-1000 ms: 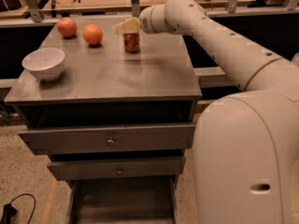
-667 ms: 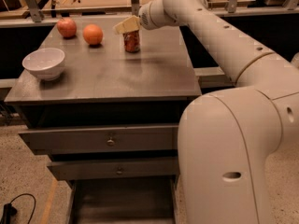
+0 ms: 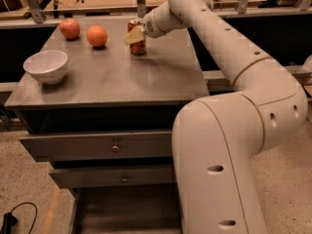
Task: Place coke can into bottom drawer
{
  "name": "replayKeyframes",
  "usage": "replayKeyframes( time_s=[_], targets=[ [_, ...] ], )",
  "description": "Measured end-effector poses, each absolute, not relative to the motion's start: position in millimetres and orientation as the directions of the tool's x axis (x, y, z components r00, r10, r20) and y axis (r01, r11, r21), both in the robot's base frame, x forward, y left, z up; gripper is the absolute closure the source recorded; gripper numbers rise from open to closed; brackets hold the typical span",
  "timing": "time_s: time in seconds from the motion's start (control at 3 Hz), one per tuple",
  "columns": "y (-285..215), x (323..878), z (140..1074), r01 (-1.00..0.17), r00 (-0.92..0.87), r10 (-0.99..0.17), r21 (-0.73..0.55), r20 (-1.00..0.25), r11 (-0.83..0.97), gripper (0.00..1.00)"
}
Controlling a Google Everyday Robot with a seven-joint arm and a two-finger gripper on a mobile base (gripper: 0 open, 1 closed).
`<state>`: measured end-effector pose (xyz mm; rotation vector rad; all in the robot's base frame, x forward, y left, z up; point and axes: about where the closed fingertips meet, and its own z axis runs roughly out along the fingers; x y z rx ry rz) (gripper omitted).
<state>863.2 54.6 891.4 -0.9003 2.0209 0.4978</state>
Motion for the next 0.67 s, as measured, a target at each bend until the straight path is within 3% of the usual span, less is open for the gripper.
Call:
replayKeyframes(
  time_s=[0.67],
  targets=[
    [66.1, 865.1, 893.1, -0.767, -0.308, -0.416, -0.036, -0.855, 0.641, 0.87]
  ],
)
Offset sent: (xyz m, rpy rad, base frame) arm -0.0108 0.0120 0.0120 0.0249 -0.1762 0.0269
